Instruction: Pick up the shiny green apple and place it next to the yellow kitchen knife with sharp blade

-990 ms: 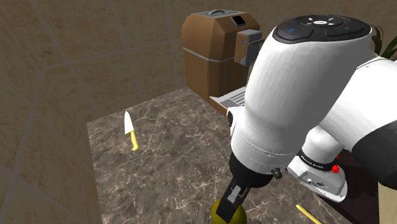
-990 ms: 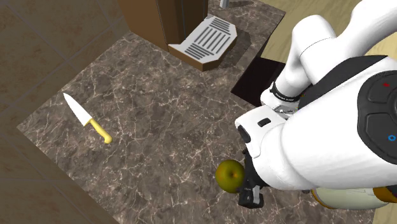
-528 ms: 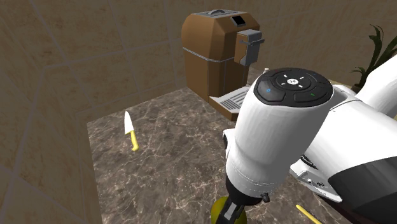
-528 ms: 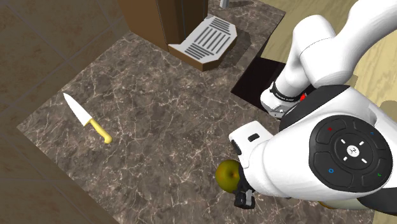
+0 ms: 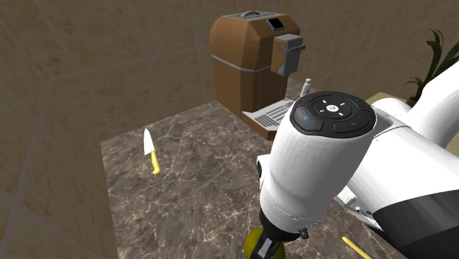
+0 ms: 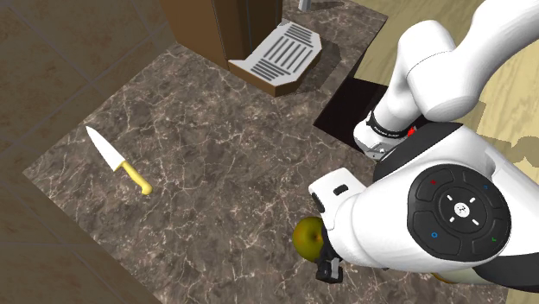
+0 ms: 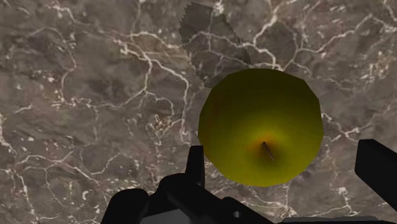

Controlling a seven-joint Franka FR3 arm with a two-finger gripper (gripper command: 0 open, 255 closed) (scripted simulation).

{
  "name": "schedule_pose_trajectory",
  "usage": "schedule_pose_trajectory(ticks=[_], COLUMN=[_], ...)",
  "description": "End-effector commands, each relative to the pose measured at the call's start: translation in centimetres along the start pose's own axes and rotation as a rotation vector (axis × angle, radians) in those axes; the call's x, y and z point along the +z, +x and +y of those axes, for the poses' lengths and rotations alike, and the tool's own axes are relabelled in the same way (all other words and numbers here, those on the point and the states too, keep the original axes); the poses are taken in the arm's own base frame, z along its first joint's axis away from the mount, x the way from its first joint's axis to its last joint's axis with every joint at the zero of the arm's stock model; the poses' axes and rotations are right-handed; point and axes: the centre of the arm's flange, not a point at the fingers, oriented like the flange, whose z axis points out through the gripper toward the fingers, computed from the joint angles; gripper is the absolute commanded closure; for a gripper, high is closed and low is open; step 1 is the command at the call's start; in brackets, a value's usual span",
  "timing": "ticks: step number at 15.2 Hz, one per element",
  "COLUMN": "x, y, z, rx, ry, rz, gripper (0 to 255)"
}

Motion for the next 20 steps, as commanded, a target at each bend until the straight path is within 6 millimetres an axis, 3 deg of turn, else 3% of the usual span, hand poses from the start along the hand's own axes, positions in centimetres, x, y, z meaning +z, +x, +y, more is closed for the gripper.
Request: schedule_pose_trajectory(ticks=[1, 2, 3, 12, 20], x=[0.0, 0.0, 0.0, 0.0, -4.2], y=[0.0, 0.0, 0.0, 0.0, 0.3], z=[0.0, 0.0, 0.0, 0.0, -0.1], rx=[0.0, 0.0, 0.0, 0.0, 0.0], ry=[0.0, 0.0, 0.0, 0.0, 0.0], rz=[0.0, 0.0, 0.0, 0.0, 0.0], gripper=[0, 0, 255, 255, 255])
